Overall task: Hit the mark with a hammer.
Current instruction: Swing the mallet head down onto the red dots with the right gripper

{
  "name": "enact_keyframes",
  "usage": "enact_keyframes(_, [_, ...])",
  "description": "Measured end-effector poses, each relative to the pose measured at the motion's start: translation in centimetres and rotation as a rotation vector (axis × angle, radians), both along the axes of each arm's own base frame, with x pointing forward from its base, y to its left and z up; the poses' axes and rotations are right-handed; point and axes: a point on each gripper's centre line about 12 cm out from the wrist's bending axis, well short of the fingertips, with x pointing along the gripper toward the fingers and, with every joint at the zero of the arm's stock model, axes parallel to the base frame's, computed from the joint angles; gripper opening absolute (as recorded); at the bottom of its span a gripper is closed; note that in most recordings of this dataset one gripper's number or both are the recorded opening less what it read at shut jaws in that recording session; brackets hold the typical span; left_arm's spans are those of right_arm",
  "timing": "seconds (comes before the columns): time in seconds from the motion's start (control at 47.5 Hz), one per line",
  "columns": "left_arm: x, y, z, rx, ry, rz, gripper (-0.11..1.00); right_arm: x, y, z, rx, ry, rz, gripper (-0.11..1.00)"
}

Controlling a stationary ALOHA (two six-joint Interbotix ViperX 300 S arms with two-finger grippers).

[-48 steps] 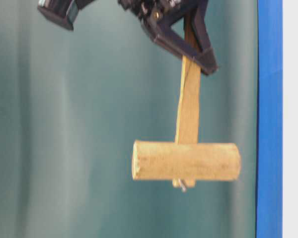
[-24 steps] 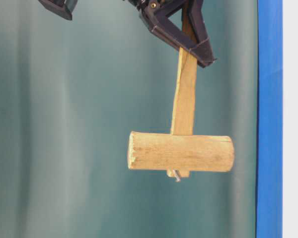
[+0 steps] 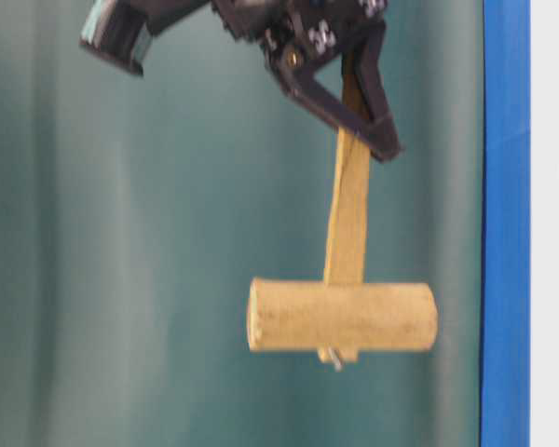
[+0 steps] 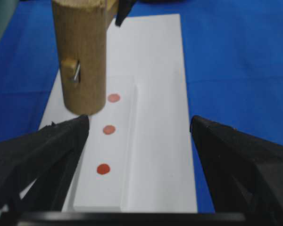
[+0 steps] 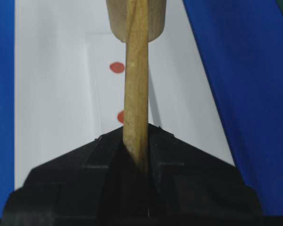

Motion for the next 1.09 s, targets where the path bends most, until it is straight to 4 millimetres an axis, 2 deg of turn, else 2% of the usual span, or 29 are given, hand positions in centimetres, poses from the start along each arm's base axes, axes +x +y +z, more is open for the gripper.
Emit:
enact_keyframes(0.21, [0.0,0.0,0.0,-0.006,0.000,0.001,0.86,2.1,-0.2,0.3,-0.001,-0.011,0.000,0.02])
enact_keyframes(0.484, [-0.1,0.0,-0.1,-0.021,0.006,0.005,0.86,2.4,-0.2,-0.3,0.009,0.005,-0.006,0.02])
enact_keyframes(0.568, [-0.1,0.0,-0.1,-0.023,0.006,0.005,0.86,2.7,-0.2,-1.8,0.016,0.045,-0.008,0.02])
enact_keyframes(0.758, [-0.1,0.0,-0.1,-0.023,0.006,0.005,0.86,3.3,-0.3,-8.2,0.093,0.200,-0.052,0.02])
enact_keyframes(0.821, [-0.1,0.0,-0.1,-0.023,0.006,0.005,0.86,3.2,-0.4,-9.1,0.108,0.221,-0.068,0.02])
enact_keyframes(0.968, [-0.1,0.0,-0.1,-0.024,0.006,0.005,0.86,3.0,-0.4,-9.0,0.109,0.219,-0.074,0.02])
enact_keyframes(1.094, [-0.1,0.0,-0.1,-0.023,0.005,0.005,0.86,2.9,-0.4,-7.8,0.103,0.188,-0.075,0.02])
